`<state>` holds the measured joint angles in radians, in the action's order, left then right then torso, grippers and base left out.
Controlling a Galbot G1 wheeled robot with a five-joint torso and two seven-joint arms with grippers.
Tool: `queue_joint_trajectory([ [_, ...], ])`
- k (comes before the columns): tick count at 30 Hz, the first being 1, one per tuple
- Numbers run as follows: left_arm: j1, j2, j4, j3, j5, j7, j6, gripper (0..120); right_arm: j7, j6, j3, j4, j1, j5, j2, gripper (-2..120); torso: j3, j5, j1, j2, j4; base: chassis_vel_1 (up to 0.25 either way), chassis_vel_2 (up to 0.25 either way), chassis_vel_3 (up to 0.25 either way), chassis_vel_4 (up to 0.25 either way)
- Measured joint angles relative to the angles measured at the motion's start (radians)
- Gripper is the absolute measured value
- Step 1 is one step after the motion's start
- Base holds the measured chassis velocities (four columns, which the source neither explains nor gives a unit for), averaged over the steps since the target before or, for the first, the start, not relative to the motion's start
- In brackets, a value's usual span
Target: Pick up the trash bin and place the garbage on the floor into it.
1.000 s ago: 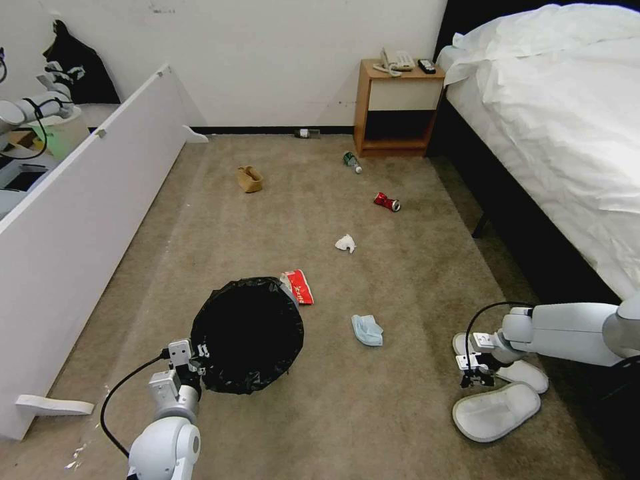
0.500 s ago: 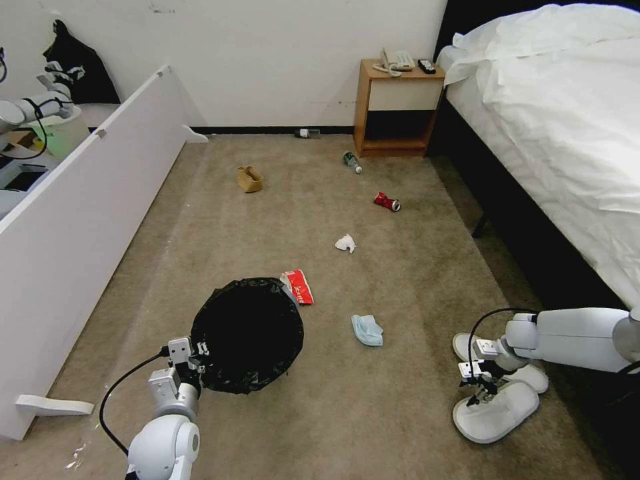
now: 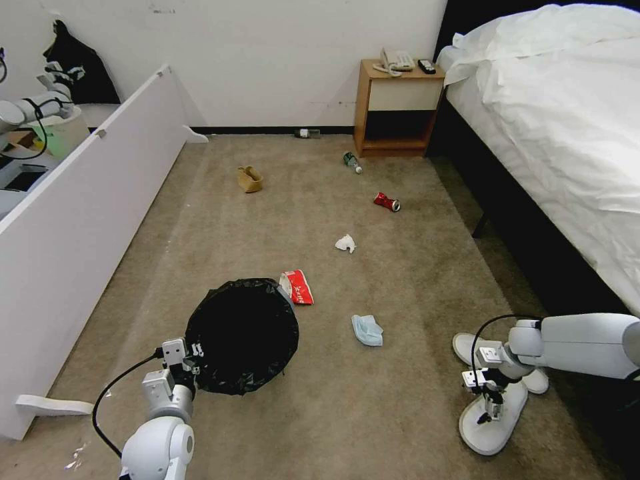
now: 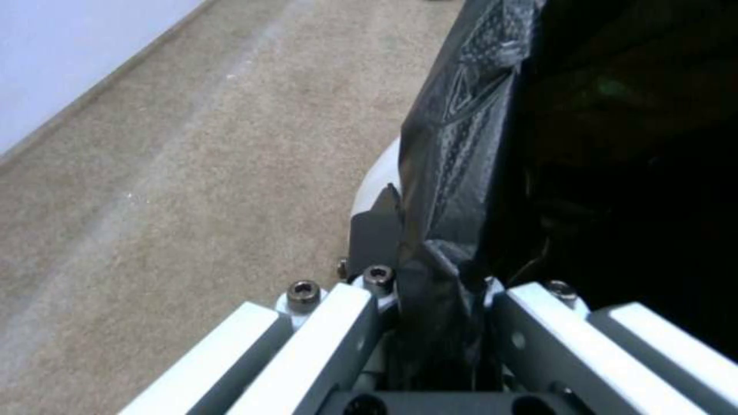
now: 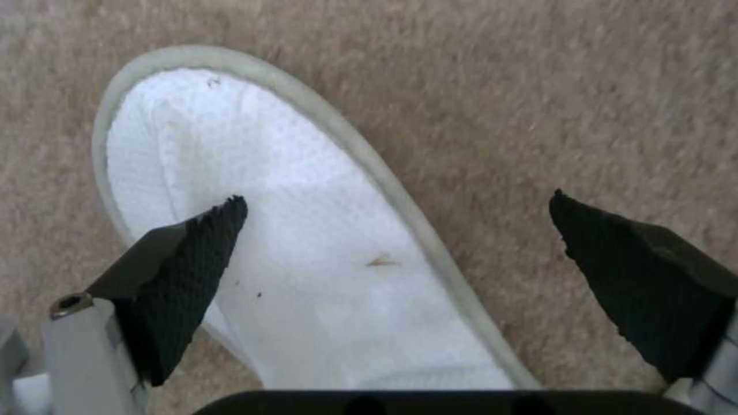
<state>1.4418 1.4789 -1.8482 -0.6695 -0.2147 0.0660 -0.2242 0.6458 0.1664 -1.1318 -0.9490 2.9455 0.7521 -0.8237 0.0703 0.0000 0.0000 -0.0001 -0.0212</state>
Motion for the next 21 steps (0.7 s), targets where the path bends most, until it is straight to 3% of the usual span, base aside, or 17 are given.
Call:
queue_joint_trajectory([
  [21,-0.002,-0.007,0.009,-0.010,-0.009,-0.003,0.006,0,-0.022,-0.018,0.009,-0.035,0.001,0.016,-0.028,100,0.000,0.0000,0.000,0.000,0.0000,0.000,0.000,0.000,0.000],
])
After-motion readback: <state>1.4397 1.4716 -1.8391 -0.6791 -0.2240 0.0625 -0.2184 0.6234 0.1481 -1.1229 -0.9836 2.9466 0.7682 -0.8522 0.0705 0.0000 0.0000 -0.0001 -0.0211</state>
